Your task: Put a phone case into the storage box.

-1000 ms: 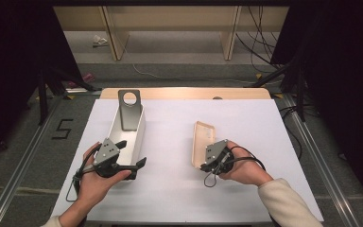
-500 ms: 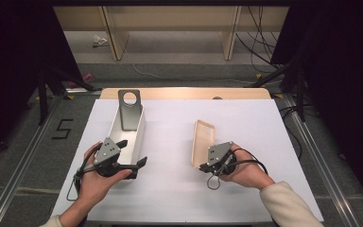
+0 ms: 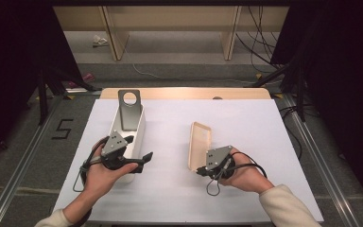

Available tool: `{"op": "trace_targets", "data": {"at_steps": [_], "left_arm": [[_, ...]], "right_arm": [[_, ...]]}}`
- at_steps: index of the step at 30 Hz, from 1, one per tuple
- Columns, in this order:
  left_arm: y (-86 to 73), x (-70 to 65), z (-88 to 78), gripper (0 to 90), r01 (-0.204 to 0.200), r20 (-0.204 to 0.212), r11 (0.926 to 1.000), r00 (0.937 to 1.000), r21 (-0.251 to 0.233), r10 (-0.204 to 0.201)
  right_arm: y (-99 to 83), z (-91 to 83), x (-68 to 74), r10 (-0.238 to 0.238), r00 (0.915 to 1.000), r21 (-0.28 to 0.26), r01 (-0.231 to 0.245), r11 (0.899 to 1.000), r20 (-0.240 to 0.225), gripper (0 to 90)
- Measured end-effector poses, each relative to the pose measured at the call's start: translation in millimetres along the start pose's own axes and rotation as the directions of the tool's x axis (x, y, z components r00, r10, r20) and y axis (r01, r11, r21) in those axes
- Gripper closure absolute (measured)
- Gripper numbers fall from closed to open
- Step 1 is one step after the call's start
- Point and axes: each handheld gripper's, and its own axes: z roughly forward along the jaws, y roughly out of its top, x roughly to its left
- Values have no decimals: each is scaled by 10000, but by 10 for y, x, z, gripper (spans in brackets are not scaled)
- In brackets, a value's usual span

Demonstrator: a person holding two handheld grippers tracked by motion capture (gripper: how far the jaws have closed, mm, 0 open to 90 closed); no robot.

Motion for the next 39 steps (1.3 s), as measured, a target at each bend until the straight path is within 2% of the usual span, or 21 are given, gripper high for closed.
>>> {"op": "trace_targets", "data": {"at_steps": [3,6,14,17,26,32,35,39], "left_arm": [[78,3,63,114,4,43,10000,10000,71,-4],[155,-10,148,123,-29,107,9994,9999,359,25],[326,-101,363,148,-300,505,9973,9984,666,267],[407,-130,431,149,-306,628,9972,9977,689,263],[600,-195,654,157,-293,855,9929,9961,1149,195],[673,-228,789,167,-110,1026,9901,9947,1399,-35],[716,-252,858,176,65,1301,9869,9911,1611,-278],[759,-272,962,197,77,1248,9823,9917,1870,-315]], "right_arm": [[21,0,15,-32,10000,-48,32,10000,-52,883],[34,-2,22,-71,10000,-97,70,9999,-15,884],[63,12,45,-128,9999,-190,127,9997,-97,884],[77,11,55,-113,9999,-224,111,9997,-115,884],[112,16,73,-236,9996,-286,233,9993,-124,884],[130,18,84,-285,9995,-281,280,9992,-147,884],[139,27,88,-341,9993,-335,335,9989,-165,884],[156,29,98,-386,9991,-348,379,9987,-182,884]]}}
